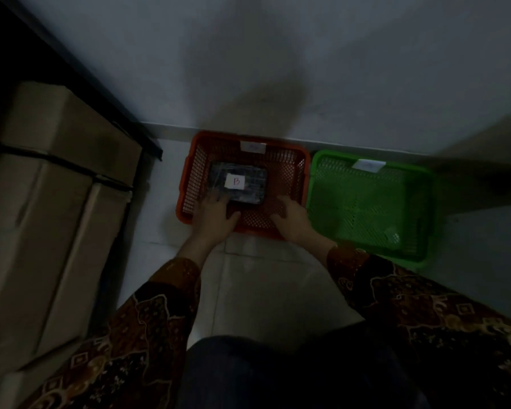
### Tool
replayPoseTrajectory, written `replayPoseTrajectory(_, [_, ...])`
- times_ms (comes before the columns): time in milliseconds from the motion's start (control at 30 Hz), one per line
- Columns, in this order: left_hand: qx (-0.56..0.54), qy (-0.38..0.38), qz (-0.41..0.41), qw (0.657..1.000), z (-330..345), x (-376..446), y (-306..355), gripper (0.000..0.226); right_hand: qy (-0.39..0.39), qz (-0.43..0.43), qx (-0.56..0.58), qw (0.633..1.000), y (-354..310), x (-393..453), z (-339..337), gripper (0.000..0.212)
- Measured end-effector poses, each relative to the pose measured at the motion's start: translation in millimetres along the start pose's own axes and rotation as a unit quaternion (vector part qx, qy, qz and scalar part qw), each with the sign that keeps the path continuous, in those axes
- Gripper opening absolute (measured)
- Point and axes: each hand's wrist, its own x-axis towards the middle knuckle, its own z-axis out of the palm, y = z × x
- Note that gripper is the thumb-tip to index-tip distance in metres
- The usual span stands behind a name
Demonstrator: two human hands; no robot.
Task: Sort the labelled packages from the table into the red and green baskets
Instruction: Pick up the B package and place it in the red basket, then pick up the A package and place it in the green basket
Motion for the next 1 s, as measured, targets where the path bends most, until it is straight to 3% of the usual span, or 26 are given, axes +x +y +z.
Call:
replayPoseTrajectory(233, [0.117, 0.006, 0.035, 0.992, -133, -120, 113, 0.030, 0.038, -0.014, -0.207, 0.977, -86, -151, -113, 0.037])
replayPoseTrajectory(400, [0.187, 0.010, 0.072, 0.980, -231, -204, 199, 0.027, 0.089, -0.018, -0.357, 0.930, -143, -286, -210, 0.045])
replayPoseTrajectory(533, [0.183, 0.021, 0.101, 0.978, -280, -249, 276, 0.035, 0.133, 0.006, -0.386, 0.913, -165, -376, -272, 0.044])
replayPoseTrajectory(767, [0.152, 0.061, 0.238, 0.957, -293, -292, 411, 0.042, 0.266, 0.075, -0.346, 0.897, -134, -493, -357, 0.045])
replayPoseTrajectory(1000, [0.091, 0.024, 0.358, 0.929, -219, -356, 545, 0.042, 0.367, 0.132, -0.247, 0.887, -19, -602, -448, 0.047])
